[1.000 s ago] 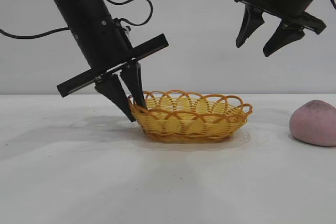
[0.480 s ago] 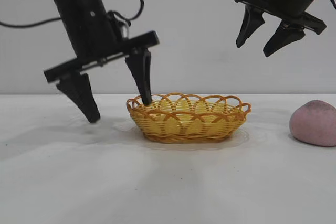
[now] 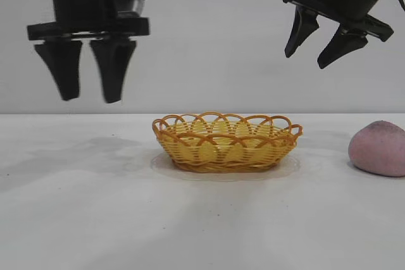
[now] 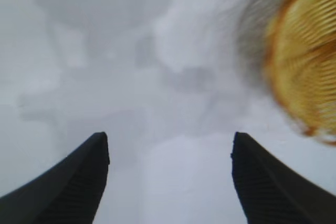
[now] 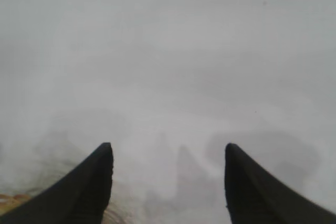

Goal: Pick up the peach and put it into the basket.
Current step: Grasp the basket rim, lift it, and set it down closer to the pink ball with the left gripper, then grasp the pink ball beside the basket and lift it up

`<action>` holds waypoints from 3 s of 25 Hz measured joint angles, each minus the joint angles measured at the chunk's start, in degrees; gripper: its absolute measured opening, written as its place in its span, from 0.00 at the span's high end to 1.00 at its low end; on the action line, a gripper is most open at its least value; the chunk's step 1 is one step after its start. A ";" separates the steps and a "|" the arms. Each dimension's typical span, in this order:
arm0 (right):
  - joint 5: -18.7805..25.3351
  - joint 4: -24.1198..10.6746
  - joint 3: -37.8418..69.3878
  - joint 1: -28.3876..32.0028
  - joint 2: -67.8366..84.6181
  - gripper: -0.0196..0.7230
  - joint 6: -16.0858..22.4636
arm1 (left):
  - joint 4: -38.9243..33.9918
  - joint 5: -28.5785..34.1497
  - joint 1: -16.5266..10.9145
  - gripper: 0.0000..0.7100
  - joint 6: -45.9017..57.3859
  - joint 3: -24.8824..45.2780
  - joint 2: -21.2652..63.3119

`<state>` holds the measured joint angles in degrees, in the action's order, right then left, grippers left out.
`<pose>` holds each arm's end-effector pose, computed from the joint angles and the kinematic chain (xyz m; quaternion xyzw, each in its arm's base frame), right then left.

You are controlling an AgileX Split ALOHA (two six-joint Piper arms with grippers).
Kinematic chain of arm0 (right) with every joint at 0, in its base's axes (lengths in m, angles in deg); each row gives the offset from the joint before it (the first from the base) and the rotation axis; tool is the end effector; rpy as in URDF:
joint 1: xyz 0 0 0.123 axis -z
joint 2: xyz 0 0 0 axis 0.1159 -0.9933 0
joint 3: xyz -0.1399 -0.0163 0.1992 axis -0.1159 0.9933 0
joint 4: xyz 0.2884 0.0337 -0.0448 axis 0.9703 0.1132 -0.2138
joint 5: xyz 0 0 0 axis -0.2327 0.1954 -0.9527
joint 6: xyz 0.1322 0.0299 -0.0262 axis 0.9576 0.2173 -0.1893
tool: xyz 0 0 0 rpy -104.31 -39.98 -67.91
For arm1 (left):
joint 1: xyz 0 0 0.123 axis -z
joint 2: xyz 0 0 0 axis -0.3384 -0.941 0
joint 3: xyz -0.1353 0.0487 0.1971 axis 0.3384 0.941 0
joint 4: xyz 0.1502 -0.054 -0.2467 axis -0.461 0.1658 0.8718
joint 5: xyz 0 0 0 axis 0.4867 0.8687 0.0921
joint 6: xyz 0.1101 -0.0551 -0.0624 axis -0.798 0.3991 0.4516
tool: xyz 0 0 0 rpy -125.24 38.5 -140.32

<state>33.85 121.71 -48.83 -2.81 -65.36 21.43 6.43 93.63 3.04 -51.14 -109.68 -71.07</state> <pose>0.4590 0.1222 0.1094 -0.0726 0.9239 0.2037 0.3156 0.4080 -0.1617 0.0936 0.2093 0.9745 0.0189 0.0790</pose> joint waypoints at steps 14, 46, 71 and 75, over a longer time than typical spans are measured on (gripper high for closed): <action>0.87 0.00 0.00 0.00 0.00 0.37 -0.09 | -1.04 9.38 -15.45 0.32 0.64 0.00 0.00; 3.37 -0.11 0.00 0.00 0.00 0.37 -0.46 | 1.94 5.25 -19.30 0.32 0.64 50.74 68.33; 9.06 -10.23 0.00 0.00 7.52 0.37 -0.46 | 5.45 4.68 -19.30 0.32 -2.53 61.04 116.82; 11.90 -15.12 0.00 0.00 9.72 0.37 -0.46 | 5.45 4.68 -19.30 0.32 -2.53 61.04 116.82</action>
<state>45.75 106.59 -48.83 -2.81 -55.64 20.98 11.88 98.31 -16.26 -53.67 -48.64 45.75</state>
